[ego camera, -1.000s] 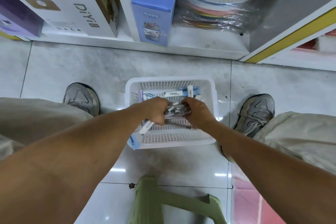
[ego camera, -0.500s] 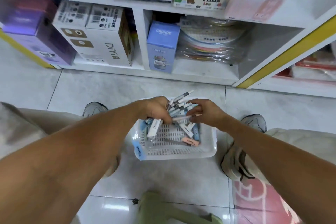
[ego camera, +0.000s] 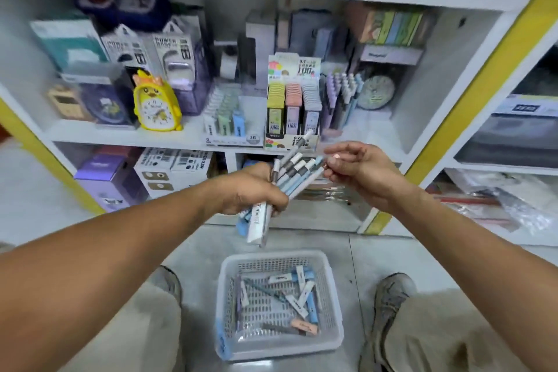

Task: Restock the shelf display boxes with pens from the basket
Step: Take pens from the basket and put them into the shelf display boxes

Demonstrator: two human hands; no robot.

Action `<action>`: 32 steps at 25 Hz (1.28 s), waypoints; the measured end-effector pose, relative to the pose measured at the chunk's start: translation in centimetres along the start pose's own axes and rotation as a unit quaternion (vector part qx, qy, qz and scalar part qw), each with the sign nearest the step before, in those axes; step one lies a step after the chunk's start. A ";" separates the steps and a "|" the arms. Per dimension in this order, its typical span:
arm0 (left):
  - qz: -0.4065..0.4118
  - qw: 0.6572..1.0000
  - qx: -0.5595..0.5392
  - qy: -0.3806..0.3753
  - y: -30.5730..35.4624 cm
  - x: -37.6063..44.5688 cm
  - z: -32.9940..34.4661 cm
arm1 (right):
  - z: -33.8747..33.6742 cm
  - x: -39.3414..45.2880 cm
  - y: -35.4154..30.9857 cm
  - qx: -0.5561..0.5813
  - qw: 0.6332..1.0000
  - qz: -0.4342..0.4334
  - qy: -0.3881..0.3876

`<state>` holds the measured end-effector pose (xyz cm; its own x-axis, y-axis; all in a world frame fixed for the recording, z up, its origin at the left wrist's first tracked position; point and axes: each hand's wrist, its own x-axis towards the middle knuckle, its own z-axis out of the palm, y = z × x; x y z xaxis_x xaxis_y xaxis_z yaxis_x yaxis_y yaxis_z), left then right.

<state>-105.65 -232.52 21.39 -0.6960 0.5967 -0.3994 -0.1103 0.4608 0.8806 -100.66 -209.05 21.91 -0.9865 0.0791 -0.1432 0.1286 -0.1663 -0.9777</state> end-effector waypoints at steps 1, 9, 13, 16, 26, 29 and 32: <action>0.008 1.000 -0.025 0.013 1.6 -0.2 -0.4 | 0.2 0.2 -2.0 -0.013 0.999 -0.039 0.026; 0.023 0.976 -0.158 0.149 11.3 1.0 -2.8 | -2.9 2.2 -13.5 -0.325 0.870 -0.291 0.230; 0.051 0.966 -0.204 0.153 13.2 3.0 -1.8 | -3.3 3.2 -12.0 -0.503 0.780 -0.309 0.209; 0.056 0.950 -0.233 0.202 12.9 4.7 -1.0 | -3.4 4.2 -10.3 -0.524 0.785 -0.287 0.164; 0.049 0.930 -0.272 0.241 12.7 5.8 -0.5 | -4.2 5.6 -8.5 -0.560 0.775 -0.277 0.096; 0.044 0.926 -0.279 0.250 12.9 5.6 -0.8 | -4.1 6.3 -8.4 -0.554 0.783 -0.266 0.092; 0.052 0.914 -0.301 0.267 12.9 5.5 -1.9 | -3.3 7.0 -8.7 -0.572 0.773 -0.249 0.116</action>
<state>-112.26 -224.57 31.09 -0.9541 0.1366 -0.2666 -0.2832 -0.1213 0.9514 -108.35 -203.86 28.88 -0.9152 0.0500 0.3999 -0.1247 0.9085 -0.3988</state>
